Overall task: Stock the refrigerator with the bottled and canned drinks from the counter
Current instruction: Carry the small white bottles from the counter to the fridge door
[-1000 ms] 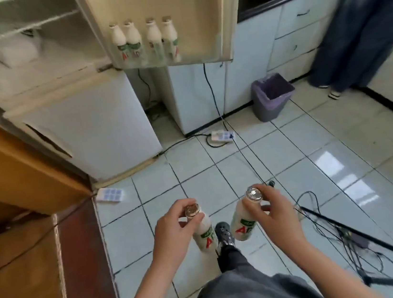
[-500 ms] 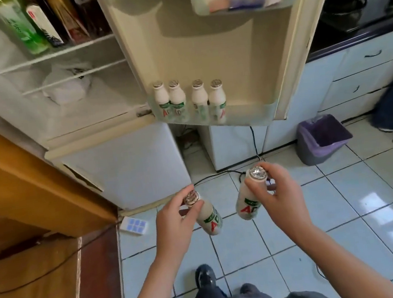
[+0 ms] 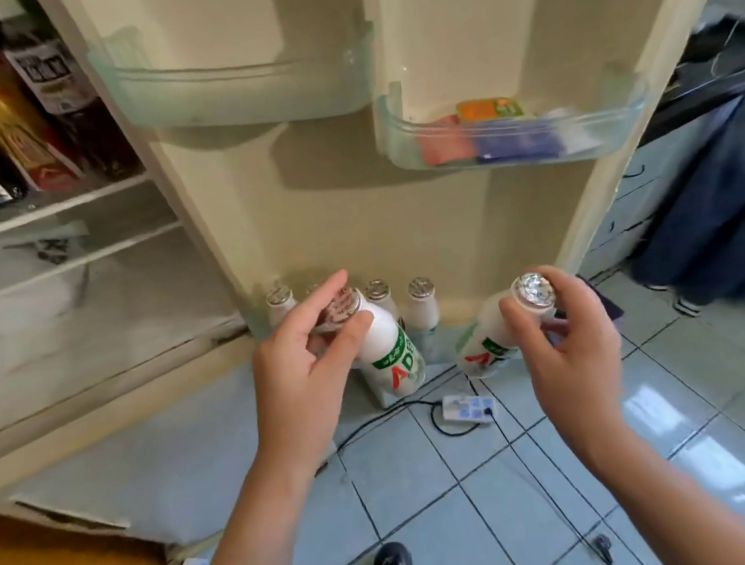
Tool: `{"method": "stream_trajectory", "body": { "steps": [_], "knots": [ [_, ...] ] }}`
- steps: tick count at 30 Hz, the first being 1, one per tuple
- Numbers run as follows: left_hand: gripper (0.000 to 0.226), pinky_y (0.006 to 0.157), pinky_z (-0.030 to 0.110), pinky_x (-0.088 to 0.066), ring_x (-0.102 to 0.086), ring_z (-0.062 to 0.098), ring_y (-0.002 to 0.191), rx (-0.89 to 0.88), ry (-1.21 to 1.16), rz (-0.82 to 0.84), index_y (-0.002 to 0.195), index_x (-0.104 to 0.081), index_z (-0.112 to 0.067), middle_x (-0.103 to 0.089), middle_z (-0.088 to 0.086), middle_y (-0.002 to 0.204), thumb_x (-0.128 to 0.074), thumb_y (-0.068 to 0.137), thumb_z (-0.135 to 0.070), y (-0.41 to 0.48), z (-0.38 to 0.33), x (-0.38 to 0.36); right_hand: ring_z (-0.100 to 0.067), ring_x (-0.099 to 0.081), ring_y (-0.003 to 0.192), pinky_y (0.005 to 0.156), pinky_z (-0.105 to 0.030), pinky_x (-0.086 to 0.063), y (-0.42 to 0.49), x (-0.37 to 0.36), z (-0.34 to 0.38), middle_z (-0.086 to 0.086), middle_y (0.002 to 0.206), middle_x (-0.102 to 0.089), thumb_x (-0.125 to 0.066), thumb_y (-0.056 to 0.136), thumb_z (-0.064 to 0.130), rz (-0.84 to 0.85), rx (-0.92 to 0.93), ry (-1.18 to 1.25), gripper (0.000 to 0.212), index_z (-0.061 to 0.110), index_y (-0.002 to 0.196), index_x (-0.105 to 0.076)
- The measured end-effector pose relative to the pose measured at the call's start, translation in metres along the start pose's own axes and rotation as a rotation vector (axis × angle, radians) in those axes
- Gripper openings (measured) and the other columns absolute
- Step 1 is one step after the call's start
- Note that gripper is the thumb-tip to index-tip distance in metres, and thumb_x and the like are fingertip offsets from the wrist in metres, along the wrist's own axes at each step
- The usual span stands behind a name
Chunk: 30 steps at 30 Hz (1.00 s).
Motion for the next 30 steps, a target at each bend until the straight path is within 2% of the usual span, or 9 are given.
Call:
{"method": "stream_trajectory", "body": {
  "steps": [6, 8, 11, 14, 18, 22, 25, 28, 30],
  "knots": [
    [0.033, 0.083, 0.010, -0.046, -0.063, -0.005, 0.101, -0.057, -0.127, -0.020, 0.108, -0.061, -0.045, -0.067, -0.030, 0.103, -0.066, 0.079, -0.029, 0.079, 0.000, -0.003, -0.001, -0.055, 0.096, 0.081, -0.012, -0.042, 0.048, -0.034, 0.008, 0.035, 0.099, -0.053, -0.056, 0.084, 0.044, -0.186, 0.052, -0.026, 0.020, 0.050, 0.102, -0.047],
    [0.034, 0.082, 0.009, -0.046, -0.063, -0.006, 0.099, -0.058, -0.159, -0.020, 0.109, -0.061, -0.042, -0.067, -0.031, 0.101, -0.066, 0.080, -0.026, 0.097, 0.009, -0.010, 0.002, -0.053, 0.095, 0.081, -0.008, -0.039, 0.060, -0.044, 0.001, 0.035, 0.099, -0.052, -0.059, 0.085, 0.041, -0.188, 0.041, -0.048, 0.025, 0.041, 0.108, -0.050],
    [0.037, 0.082, 0.012, -0.047, -0.063, -0.007, 0.093, -0.060, -0.140, -0.013, 0.110, -0.059, -0.044, -0.066, -0.033, 0.096, -0.066, 0.080, -0.023, 0.113, 0.024, -0.023, -0.002, -0.054, 0.092, 0.081, -0.014, -0.041, 0.074, -0.053, -0.010, 0.029, 0.095, -0.053, -0.062, 0.084, 0.035, -0.179, 0.011, -0.090, 0.029, 0.027, 0.111, -0.056],
    [0.038, 0.086, 0.015, -0.048, -0.063, -0.007, 0.096, -0.031, -0.106, 0.015, 0.106, -0.058, -0.051, -0.065, -0.036, 0.097, -0.066, 0.078, -0.026, 0.127, 0.044, -0.040, -0.011, -0.057, 0.088, 0.077, -0.024, -0.045, 0.088, -0.062, -0.022, 0.020, 0.089, -0.057, -0.066, 0.084, 0.032, -0.126, -0.004, -0.141, 0.023, 0.026, 0.106, -0.059],
    [0.041, 0.083, 0.012, -0.048, -0.063, -0.009, 0.093, 0.035, -0.016, 0.137, 0.106, -0.057, -0.052, -0.064, -0.036, 0.094, -0.069, 0.081, -0.022, 0.132, 0.076, -0.069, -0.013, -0.062, 0.084, 0.074, -0.026, -0.049, 0.100, -0.075, -0.052, 0.006, 0.089, -0.065, -0.070, 0.083, 0.029, -0.017, -0.098, -0.163, 0.019, 0.024, 0.099, -0.062],
    [0.041, 0.087, 0.015, -0.047, -0.061, -0.008, 0.094, 0.096, 0.114, 0.241, 0.114, -0.059, -0.044, -0.060, -0.031, 0.102, -0.069, 0.084, -0.018, 0.131, 0.107, -0.089, -0.007, -0.062, 0.087, 0.072, -0.017, -0.046, 0.103, -0.092, -0.082, 0.014, 0.089, -0.064, -0.070, 0.083, 0.028, 0.123, -0.193, -0.167, 0.019, 0.031, 0.098, -0.060],
    [0.038, 0.088, 0.007, -0.043, -0.059, -0.007, 0.099, 0.135, 0.163, 0.302, 0.120, -0.063, -0.026, -0.062, -0.020, 0.108, -0.068, 0.084, -0.014, 0.131, 0.123, -0.101, -0.002, -0.062, 0.089, 0.078, -0.022, -0.051, 0.102, -0.104, -0.095, 0.020, 0.091, -0.063, -0.070, 0.082, 0.026, 0.230, -0.224, -0.143, 0.024, 0.040, 0.097, -0.058],
    [0.037, 0.084, 0.003, -0.041, -0.060, -0.005, 0.098, 0.181, 0.162, 0.342, 0.112, -0.064, -0.033, -0.063, -0.022, 0.105, -0.069, 0.083, -0.011, 0.128, 0.133, -0.109, -0.004, -0.061, 0.094, 0.084, -0.029, -0.053, 0.097, -0.111, -0.104, 0.019, 0.098, -0.061, -0.071, 0.082, 0.024, 0.289, -0.245, -0.123, 0.031, 0.043, 0.100, -0.057],
    [0.039, 0.083, 0.005, -0.043, -0.060, -0.006, 0.097, 0.213, 0.152, 0.360, 0.101, -0.062, -0.043, -0.061, -0.028, 0.101, -0.070, 0.081, -0.009, 0.129, 0.137, -0.110, -0.008, -0.059, 0.098, 0.087, -0.034, -0.052, 0.094, -0.113, -0.110, 0.013, 0.105, -0.059, -0.073, 0.080, 0.023, 0.311, -0.243, -0.152, 0.031, 0.031, 0.108, -0.061]
  ]
}}
Point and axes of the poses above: each hand's wrist, its own y-axis towards the middle knuckle, its own x-axis out of the back of the hand, z = x × y, the point moved 8 cm from there along y, towards the middle knuckle
